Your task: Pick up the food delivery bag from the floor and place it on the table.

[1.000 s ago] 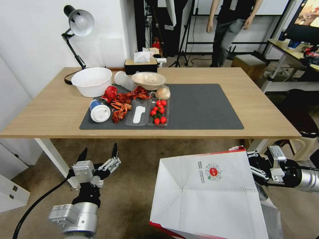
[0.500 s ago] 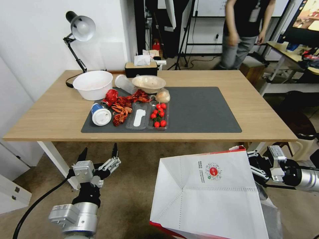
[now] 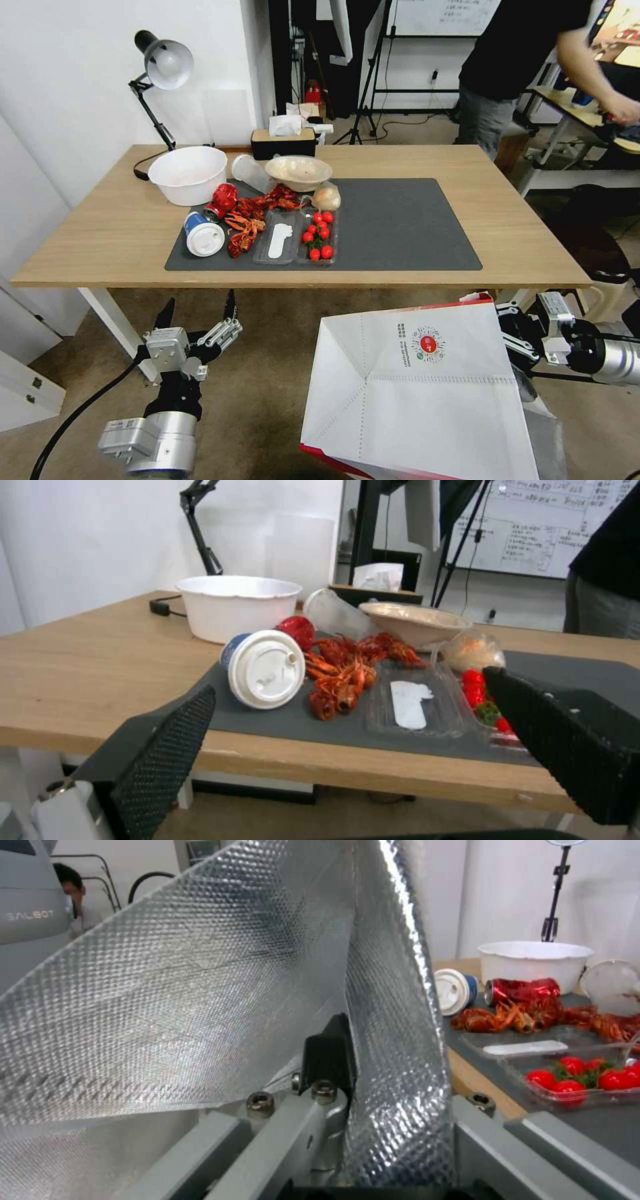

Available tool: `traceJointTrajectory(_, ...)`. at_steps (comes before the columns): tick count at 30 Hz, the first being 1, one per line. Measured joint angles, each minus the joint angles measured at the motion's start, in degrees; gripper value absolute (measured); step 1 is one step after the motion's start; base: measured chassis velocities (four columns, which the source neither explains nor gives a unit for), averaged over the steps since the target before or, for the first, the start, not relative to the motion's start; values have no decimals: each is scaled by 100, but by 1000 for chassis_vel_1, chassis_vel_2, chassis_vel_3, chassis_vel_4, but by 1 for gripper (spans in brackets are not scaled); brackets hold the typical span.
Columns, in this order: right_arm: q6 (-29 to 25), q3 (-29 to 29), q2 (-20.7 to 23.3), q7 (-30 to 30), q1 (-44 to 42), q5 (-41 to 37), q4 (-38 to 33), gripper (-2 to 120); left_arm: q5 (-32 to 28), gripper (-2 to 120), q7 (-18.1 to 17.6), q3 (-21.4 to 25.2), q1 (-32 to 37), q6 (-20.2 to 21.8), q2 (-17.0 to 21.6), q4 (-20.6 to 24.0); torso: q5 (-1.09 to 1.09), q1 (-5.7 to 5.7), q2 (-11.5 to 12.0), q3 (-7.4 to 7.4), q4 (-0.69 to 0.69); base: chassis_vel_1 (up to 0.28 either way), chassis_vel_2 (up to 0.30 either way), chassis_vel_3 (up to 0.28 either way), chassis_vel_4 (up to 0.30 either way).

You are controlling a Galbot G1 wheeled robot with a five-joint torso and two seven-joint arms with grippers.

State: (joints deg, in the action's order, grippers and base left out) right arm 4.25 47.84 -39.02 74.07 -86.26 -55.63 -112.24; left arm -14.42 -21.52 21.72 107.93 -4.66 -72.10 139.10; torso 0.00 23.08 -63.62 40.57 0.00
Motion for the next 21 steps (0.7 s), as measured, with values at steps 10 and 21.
traceJointTrajectory(10, 0, 65, 18, -13, 5, -119, 1, 0, 6, 100, -9, 7, 22, -79, 1, 4, 0, -14, 30, -16, 0, 0, 0, 0, 0)
traceJointTrajectory(21, 55, 533, 162, -365, -141, -1059, -114, 0, 6, 100, -18, 24, 1, -97, 8, -17, 2, -23, 50, -28, 0, 0, 0, 0, 0)
